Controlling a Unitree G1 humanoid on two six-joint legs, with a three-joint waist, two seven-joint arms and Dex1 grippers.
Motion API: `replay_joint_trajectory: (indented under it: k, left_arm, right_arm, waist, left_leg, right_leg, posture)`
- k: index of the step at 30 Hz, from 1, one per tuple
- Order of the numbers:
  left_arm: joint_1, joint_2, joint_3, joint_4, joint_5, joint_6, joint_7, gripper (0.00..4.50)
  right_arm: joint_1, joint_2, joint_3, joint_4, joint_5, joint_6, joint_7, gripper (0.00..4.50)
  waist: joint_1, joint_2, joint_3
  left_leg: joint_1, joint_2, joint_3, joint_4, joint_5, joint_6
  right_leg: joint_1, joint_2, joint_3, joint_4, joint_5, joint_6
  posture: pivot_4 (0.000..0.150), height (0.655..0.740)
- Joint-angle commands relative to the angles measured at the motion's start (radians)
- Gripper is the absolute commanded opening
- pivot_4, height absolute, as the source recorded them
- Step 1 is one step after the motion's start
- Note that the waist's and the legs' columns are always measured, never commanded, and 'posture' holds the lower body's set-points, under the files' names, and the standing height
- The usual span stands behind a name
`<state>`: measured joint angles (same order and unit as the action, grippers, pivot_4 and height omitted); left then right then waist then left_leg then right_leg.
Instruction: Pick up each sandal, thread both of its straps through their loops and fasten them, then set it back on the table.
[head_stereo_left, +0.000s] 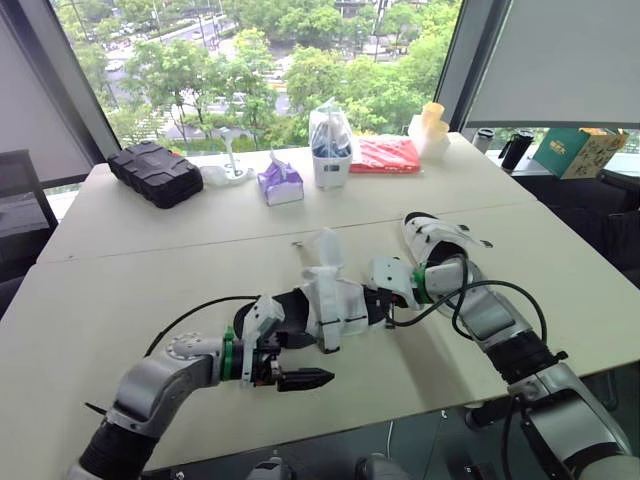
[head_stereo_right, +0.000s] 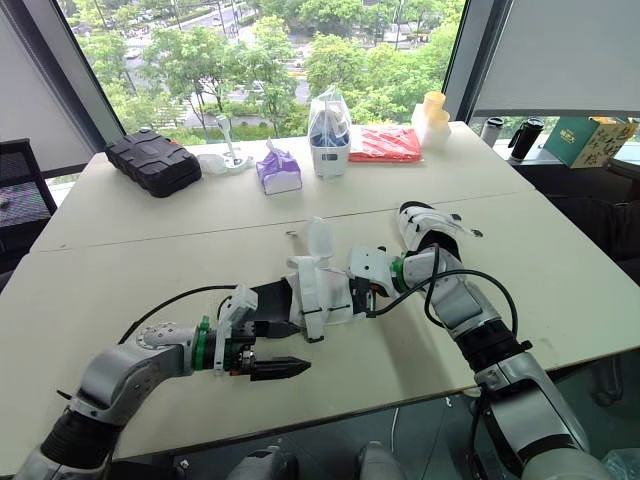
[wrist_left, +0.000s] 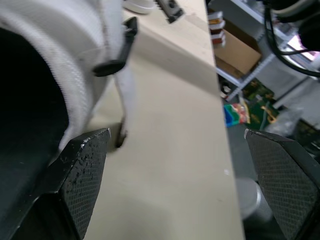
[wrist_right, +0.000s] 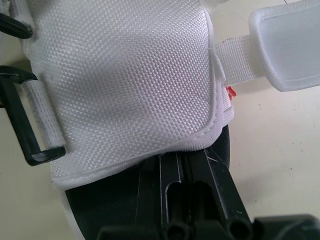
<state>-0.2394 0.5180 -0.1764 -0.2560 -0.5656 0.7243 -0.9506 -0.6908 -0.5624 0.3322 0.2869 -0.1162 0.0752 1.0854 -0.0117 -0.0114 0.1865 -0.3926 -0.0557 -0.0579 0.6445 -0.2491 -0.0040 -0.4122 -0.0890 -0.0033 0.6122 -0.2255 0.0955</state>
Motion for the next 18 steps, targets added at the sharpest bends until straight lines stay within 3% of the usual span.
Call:
replay_joint_trajectory:
  k: [1,9,12,18]
  left_arm:
    - [-0.011,-0.020,-0.011,0.000,0.022,-0.043,0.009,4.48]
    - [-0.032,-0.084,-0.066,0.059,0.050,-0.063,0.003,4.48]
    - [-0.052,-0.113,-0.077,0.088,0.062,-0.069,0.013,3.65]
    - [-0.040,-0.102,-0.074,0.067,0.055,-0.051,0.001,0.53]
  right_arm:
    - [0.004,-0.002,0.012,-0.001,-0.016,0.002,0.002,0.00]
    - [0.001,0.003,0.016,0.000,-0.017,0.001,0.003,0.00]
    - [0.000,0.006,0.017,0.000,-0.017,0.002,0.002,0.00]
    - [0.009,0.005,0.014,-0.005,-0.016,0.004,-0.001,0.00]
  waist:
    - [0.000,0.000,0.000]
    - [0.000,0.000,0.000]
    - [0.000,0.000,0.000]
    - [-0.001,0.000,0.000]
  left_leg:
    - [0.000,0.000,0.000,0.000,0.000,0.000]
    - [0.000,0.000,0.000,0.000,0.000,0.000]
    - [0.000,0.000,0.000,0.001,0.000,0.000]
    - [0.000,0.000,0.000,0.000,0.000,0.000]
  right_leg:
    - [0.000,0.000,0.000,0.000,0.000,0.000]
    - [0.000,0.000,0.000,0.000,0.000,0.000]
    - [0.001,0.000,0.000,0.000,0.000,0.000]
    - [0.000,0.001,0.000,0.000,0.000,0.000]
  posture:
    - [0.150,0.7400]
    - [0.150,0.7400]
    - [0.150,0.7400]
    - [0.150,0.7400]
